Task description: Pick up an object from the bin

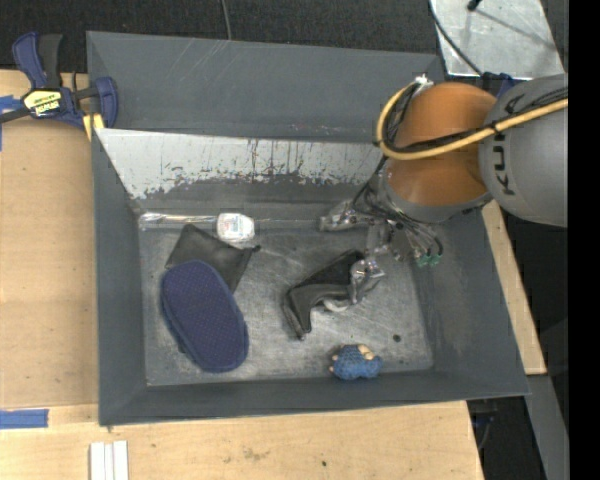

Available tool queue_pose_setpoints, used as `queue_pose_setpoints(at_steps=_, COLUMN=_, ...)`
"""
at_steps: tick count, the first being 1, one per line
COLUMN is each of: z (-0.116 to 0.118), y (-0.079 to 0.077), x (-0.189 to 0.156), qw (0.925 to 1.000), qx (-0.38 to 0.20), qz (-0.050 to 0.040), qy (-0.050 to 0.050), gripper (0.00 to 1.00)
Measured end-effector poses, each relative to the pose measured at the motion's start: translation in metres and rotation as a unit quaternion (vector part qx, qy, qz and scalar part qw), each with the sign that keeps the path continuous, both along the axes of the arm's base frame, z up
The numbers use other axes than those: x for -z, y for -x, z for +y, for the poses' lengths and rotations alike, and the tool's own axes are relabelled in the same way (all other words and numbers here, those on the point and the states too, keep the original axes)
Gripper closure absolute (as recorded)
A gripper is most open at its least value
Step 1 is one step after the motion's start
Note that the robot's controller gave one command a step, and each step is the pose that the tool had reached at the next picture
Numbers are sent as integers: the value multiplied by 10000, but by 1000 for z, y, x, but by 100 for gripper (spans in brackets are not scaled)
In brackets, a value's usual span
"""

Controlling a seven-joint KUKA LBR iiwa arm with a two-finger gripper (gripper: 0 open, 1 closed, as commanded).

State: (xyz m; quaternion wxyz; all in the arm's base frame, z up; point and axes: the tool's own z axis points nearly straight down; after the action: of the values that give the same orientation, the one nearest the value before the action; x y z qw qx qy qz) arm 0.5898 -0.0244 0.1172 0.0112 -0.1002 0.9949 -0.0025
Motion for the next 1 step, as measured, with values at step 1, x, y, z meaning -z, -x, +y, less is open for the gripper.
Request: queue_pose_setpoints(at_steps=1, z=-2, y=5, x=-1, qw=9999, qx=11, qz=160, qy=12, gripper=100)
